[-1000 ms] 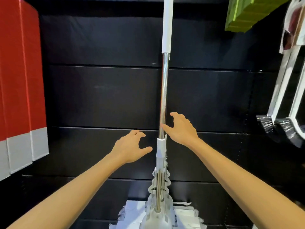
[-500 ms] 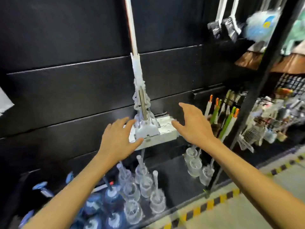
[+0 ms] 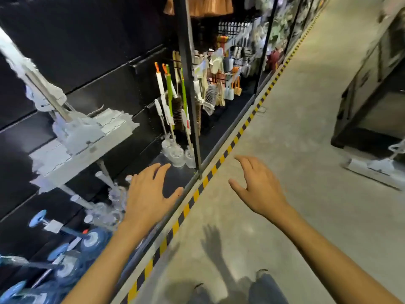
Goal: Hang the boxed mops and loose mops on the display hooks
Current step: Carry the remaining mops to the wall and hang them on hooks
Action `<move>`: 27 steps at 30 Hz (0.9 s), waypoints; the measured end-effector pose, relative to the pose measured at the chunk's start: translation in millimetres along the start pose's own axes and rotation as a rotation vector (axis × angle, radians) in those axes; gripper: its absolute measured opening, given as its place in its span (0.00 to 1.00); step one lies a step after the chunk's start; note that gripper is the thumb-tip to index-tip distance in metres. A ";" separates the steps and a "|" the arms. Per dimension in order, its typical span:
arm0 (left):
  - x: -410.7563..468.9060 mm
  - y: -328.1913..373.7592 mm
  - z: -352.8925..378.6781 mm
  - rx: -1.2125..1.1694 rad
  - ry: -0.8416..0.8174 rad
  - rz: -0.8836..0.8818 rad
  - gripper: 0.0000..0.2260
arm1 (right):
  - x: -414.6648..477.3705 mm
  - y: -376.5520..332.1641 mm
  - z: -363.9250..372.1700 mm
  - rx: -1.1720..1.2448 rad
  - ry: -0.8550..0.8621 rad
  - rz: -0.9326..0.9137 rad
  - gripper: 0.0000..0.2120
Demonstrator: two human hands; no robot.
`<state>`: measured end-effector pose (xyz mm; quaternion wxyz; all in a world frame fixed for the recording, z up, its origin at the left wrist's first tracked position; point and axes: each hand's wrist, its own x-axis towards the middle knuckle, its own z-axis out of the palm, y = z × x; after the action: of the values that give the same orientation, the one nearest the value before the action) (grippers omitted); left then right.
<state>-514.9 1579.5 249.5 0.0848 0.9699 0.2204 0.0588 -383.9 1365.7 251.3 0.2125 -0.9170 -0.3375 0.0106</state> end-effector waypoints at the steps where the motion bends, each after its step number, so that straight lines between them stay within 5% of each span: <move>1: -3.0 18.5 6.6 -0.006 -0.005 0.036 0.37 | -17.8 16.5 -5.4 -0.002 0.022 0.038 0.27; 18: -70.3 400.4 117.1 -0.050 -0.141 0.502 0.31 | -296.7 304.4 -142.0 -0.061 0.154 0.591 0.27; 27: -21.3 543.3 152.9 -0.047 -0.212 0.677 0.34 | -310.7 423.7 -188.0 -0.103 0.218 0.744 0.26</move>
<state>-284.0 1066.3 201.7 0.1053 0.9865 -0.1252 -0.0125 -332.8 811.2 215.7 0.1825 -0.9819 0.0424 -0.0277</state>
